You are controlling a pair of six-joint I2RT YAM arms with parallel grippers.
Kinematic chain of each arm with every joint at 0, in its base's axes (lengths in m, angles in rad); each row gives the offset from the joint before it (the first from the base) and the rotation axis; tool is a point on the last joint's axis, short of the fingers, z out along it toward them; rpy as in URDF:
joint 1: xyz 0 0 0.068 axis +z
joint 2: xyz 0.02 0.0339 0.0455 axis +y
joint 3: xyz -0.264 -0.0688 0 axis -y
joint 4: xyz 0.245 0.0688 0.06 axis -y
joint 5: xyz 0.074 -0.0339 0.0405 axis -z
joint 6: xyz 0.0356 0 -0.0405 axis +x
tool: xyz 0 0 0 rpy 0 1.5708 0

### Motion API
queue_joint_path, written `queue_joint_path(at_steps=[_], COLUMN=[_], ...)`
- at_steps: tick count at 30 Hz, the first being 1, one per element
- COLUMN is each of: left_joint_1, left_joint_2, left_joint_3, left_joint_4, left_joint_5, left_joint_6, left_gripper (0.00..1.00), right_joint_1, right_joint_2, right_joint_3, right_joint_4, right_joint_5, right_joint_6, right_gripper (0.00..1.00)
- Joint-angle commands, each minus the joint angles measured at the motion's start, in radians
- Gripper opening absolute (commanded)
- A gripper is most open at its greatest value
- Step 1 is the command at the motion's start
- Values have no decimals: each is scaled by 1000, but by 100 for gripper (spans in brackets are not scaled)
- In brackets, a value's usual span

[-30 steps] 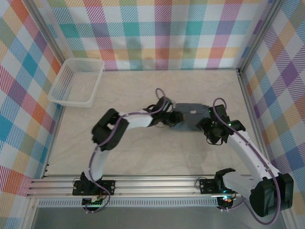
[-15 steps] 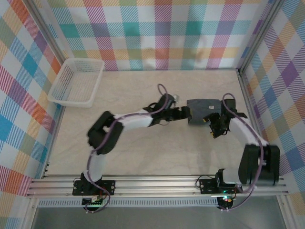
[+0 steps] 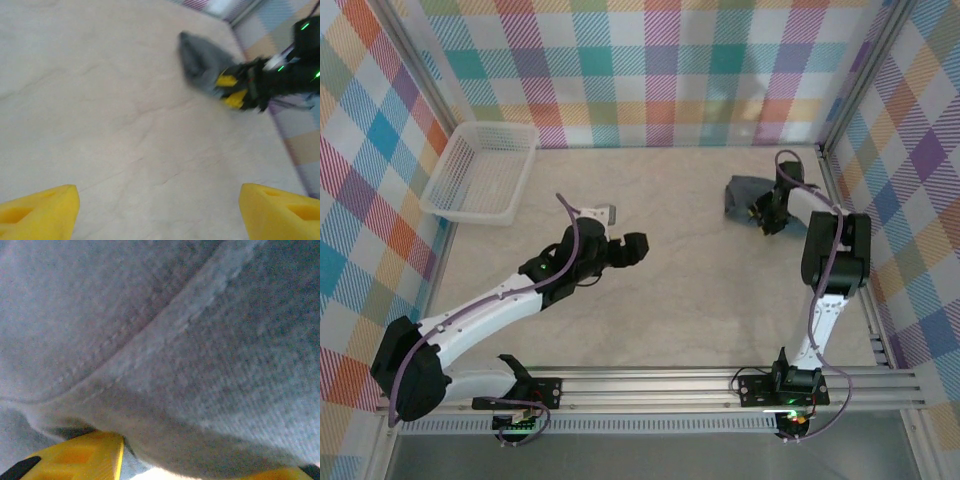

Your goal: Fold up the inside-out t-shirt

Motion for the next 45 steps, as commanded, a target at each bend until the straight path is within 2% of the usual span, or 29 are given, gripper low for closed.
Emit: queue_joint_path(at_steps=[1, 4, 8, 12, 14, 17, 18, 22, 27, 29, 34, 37, 39, 40, 43, 45], left_joint_1=[13, 27, 37, 40, 40, 40, 42, 45, 46, 46, 49, 54, 71, 86, 156, 235], left_joint_2=[-60, -46, -11, -3, -15, -53, -67, -118, -139, -150, -196, -215, -223, -227, -245, -254], left_joint_3=[-6, 10, 37, 40, 49, 35, 25, -1, -25, -48, -105, -122, -126, -130, -190, -263], left_joint_4=[-68, -93, -105, -53, -41, -29, -21, -16, -26, -10, 39, 42, 21, 14, 45, 110], left_joint_5=[-96, -100, -94, -74, -84, -135, -151, -190, -254, -279, -367, -465, -535, -555, -653, -722], left_joint_6=[46, 74, 89, 105, 129, 149, 152, 176, 213, 227, 273, 322, 344, 350, 383, 406], left_gripper=[83, 83, 83, 84, 86, 88, 89, 92, 94, 96, 100, 100, 100, 100, 100, 100], right_joint_1=[-39, -45, -60, -84, -91, -137, -152, -190, -191, -190, -186, -186, -186, -186, -186, -175], right_joint_2=[131, 260, 264, 300, 212, 53, 53, 149, 307, 401, 572, 587, 479, 384, -21, -292], right_joint_3=[230, 465, 507, 661, 562, 253, 225, 291, 515, 656, 977, 1091, 970, 823, 256, -72], right_joint_4=[-104, -259, -216, -351, -351, -161, -143, -148, -199, -250, -383, -492, -501, -449, -137, 18], right_joint_5=[23, 25, 21, -26, 24, 41, 33, -46, -73, -81, -116, -111, -109, -115, -135, -103], right_joint_6=[-182, -298, -374, -429, -397, -323, -325, -341, -342, -346, -334, -351, -371, -378, -388, -405], right_gripper=[45, 44, 50, 55, 58, 66, 66, 65, 59, 57, 57, 58, 58, 59, 63, 68])
